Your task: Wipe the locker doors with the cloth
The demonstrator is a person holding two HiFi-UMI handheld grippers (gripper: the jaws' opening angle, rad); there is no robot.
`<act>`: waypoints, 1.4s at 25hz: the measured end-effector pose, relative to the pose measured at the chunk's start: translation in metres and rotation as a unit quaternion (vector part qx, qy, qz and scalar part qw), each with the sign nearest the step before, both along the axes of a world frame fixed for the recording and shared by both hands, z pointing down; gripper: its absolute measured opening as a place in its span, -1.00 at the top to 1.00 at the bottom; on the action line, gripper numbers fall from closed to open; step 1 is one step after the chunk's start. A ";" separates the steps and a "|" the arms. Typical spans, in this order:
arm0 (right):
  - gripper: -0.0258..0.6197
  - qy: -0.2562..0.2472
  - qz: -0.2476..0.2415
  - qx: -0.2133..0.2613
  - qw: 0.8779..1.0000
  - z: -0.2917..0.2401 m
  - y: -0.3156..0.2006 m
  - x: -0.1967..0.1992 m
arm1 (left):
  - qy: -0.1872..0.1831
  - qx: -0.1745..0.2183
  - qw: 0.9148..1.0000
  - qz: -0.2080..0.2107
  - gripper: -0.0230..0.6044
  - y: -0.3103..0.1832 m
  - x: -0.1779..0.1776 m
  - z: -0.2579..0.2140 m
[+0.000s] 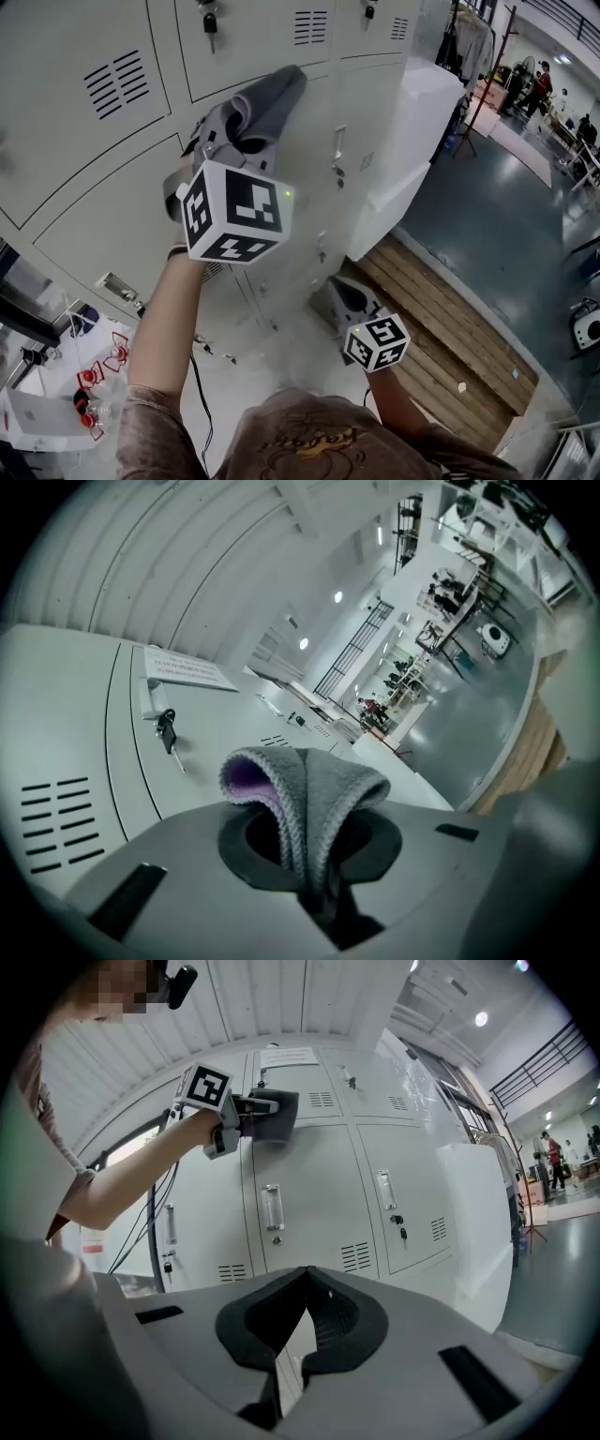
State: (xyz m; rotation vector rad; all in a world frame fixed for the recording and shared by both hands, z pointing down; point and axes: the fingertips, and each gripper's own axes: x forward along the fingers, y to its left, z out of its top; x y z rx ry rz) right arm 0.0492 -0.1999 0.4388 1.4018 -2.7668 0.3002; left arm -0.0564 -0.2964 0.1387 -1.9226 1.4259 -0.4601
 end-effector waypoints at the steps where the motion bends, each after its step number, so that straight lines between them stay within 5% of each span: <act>1: 0.93 0.000 0.001 0.000 1.000 0.000 0.000 0.000 | 0.001 0.003 1.000 -0.002 0.80 -0.001 0.000 -0.006; 11: 0.93 -0.002 0.010 0.003 1.000 -0.003 -0.005 0.008 | -0.026 0.013 0.999 -0.041 0.80 -0.020 -0.006 -0.022; 35: 0.93 -0.010 0.024 -0.006 1.000 0.006 -0.006 0.014 | -0.051 -0.096 0.992 -0.064 0.80 -0.047 0.004 0.070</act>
